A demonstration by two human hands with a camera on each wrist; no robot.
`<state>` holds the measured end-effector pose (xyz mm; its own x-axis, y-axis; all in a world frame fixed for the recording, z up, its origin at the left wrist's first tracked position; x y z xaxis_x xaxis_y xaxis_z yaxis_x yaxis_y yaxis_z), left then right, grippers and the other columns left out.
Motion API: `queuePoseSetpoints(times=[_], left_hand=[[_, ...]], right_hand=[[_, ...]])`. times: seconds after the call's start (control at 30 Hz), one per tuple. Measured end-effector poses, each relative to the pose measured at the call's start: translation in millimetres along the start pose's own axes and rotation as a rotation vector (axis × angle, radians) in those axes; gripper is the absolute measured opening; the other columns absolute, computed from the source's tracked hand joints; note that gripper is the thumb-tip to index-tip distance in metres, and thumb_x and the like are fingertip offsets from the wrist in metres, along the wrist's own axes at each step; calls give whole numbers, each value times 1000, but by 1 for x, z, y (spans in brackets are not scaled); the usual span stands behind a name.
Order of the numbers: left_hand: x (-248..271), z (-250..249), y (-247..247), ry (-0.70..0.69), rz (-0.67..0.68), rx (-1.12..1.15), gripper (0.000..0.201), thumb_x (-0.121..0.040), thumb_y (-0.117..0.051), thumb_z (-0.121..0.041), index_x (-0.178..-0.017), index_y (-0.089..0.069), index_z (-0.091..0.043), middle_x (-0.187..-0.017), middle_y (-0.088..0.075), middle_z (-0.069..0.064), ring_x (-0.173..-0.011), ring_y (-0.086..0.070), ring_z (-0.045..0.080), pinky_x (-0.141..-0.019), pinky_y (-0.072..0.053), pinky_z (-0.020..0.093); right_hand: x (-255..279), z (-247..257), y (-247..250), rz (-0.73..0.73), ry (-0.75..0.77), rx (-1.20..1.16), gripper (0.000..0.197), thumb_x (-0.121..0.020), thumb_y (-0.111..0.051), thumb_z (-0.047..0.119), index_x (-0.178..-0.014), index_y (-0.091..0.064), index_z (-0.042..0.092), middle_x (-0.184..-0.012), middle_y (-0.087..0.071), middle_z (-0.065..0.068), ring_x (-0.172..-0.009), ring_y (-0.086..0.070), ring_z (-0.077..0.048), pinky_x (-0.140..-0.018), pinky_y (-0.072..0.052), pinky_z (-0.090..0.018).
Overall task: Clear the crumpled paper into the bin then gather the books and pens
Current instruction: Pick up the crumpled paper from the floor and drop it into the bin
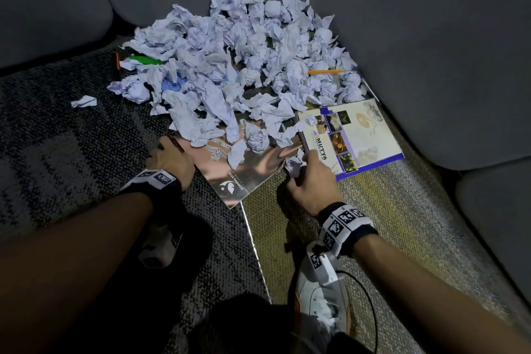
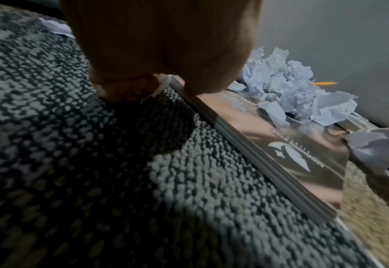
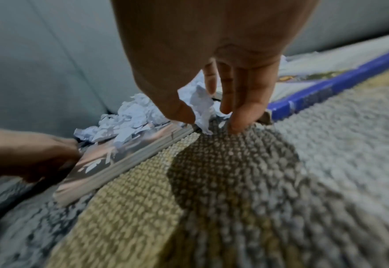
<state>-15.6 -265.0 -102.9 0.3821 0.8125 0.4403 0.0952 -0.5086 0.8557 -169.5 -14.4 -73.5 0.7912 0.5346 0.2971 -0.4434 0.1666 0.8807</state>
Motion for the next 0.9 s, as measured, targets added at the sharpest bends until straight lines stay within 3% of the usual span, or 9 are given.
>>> queuePoseSetpoints(times=[0.1, 0.2, 0.33, 0.43, 0.5, 0.67, 0.77, 0.83, 0.9], left_hand=[[-5, 5, 1, -80, 46, -64, 39, -93, -49, -22, -122, -32, 0, -124, -47, 32, -110, -51, 47, -88, -42, 45], [-7, 6, 6, -219, 65, -142, 29, -98, -40, -23, -117, -34, -2, -110, -55, 32, -97, -57, 45, -78, -44, 44], [-7, 5, 12, -282, 115, -151, 26, -96, -41, -15, -119, -43, -5, -104, -59, 31, -93, -59, 44, -78, -47, 42], [2, -2, 26, -325, -22, 9, 21, -93, -46, -14, -94, -55, 5, -93, -62, 32, -86, -59, 44, -74, -46, 41], [14, -14, 35, -374, -98, 114, 19, -93, -46, -14, -89, -53, 3, -82, -60, 31, -74, -56, 39, -66, -41, 39], [36, -58, 27, -472, 43, 217, 5, -96, -44, -7, -99, -44, -11, -66, -47, -1, -55, -44, 12, -48, -30, 18], [47, -77, 13, -596, 90, 113, 15, -98, -34, -10, -87, -45, -10, -70, -53, 7, -62, -48, 23, -55, -36, 26], [49, -81, 10, -604, 56, 96, 23, -96, -32, -11, -80, -50, -9, -78, -58, 15, -71, -50, 28, -64, -37, 31], [48, -83, 9, -576, 20, 119, 28, -97, -32, -19, -76, -48, -10, -79, -55, 14, -71, -52, 29, -62, -36, 31]], right_hand=[[-2, 6, -1, 41, 52, 48, 71, -79, -65, 46, -134, -23, 29, -117, -48, -11, -94, -60, -33, -83, -55, -48], [-11, 13, -8, 70, 98, 141, 55, -88, -59, 46, -130, -34, 23, -117, -49, -12, -96, -61, -34, -82, -54, -47], [-21, 13, -6, 43, 100, 117, 27, -97, -44, 20, -122, -49, 13, -108, -57, -14, -95, -60, -35, -79, -51, -42], [-22, 6, 3, -33, 73, 79, 20, -93, -41, 6, -108, -53, 7, -103, -56, -15, -92, -56, -34, -79, -48, -42], [-22, 3, 10, -93, 79, 46, 17, -91, -41, 6, -101, -54, 6, -100, -56, -14, -89, -56, -33, -76, -48, -41], [-31, -3, 11, -134, 157, 155, 18, -95, -47, 26, -106, -45, 12, -89, -61, -13, -78, -58, -33, -61, -44, -36], [-39, -6, 5, -65, 146, 202, 21, -99, -37, 29, -111, -44, 13, -91, -59, -15, -81, -57, -34, -63, -43, -38], [-44, -6, 4, -22, 144, 243, 18, -99, -39, 24, -110, -46, 11, -94, -58, -16, -83, -58, -35, -69, -48, -43], [-45, -4, 4, 6, 151, 291, 16, -98, -40, 19, -106, -49, 8, -96, -57, -17, -86, -58, -36, -72, -50, -43]])
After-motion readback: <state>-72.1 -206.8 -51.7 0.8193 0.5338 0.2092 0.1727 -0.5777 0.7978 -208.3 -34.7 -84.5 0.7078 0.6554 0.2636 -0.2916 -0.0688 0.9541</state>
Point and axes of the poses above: each hand's wrist, its own x-axis away from the middle knuckle, its own y-axis out of the back of the hand, z = x × y, the point moved 5 cm from there along -x, towards the middle knuckle
